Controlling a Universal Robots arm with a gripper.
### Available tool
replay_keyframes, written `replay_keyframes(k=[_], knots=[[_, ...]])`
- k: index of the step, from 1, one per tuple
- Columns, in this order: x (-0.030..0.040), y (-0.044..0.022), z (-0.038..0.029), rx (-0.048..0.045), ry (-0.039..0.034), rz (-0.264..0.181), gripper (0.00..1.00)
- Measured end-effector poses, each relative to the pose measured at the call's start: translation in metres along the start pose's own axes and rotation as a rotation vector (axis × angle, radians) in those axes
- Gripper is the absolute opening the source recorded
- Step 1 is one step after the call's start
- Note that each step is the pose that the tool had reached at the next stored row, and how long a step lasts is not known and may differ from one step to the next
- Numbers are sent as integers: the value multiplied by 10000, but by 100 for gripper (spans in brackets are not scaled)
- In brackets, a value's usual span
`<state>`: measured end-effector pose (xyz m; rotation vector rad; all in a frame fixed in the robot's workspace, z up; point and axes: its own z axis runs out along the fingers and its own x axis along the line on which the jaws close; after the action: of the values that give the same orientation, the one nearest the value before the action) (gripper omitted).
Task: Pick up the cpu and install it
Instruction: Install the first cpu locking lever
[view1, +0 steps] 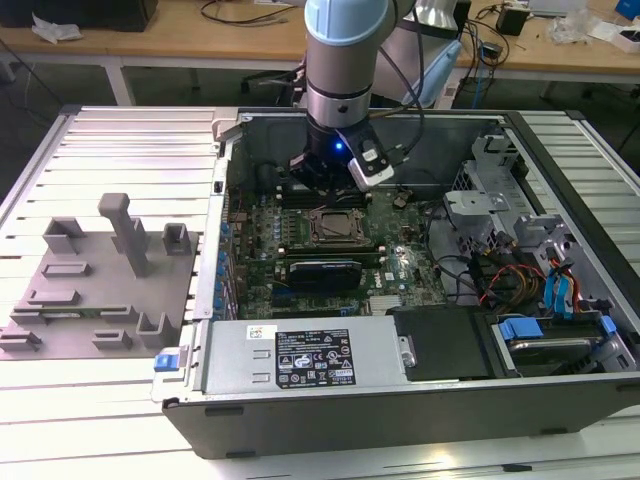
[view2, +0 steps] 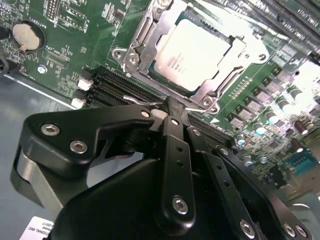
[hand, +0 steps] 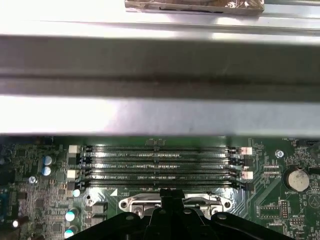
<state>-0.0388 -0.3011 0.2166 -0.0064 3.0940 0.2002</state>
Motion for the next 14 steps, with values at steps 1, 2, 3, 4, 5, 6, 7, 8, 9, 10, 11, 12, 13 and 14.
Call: replay_keyframes(k=[1,2,3,4,5,6,7,8,9,10,11,12,13,14], knots=[[0,12,2,1,-2,24,11],[0,17,4,2,-5,44,11],[0,19,6,4,-20,85,11],[1,19,12,7,-77,134,11],[1,18,17,9,-143,169,11],[1,18,20,9,-189,193,11],[1,17,26,10,-273,236,11],[1,17,29,11,-326,264,11],[1,17,32,12,-378,293,11],[1,16,35,14,-422,325,11],[2,15,39,17,-460,371,11],[2,15,44,22,-499,448,11],[2,15,48,25,-535,526,11],[2,14,53,32,-582,633,11]])
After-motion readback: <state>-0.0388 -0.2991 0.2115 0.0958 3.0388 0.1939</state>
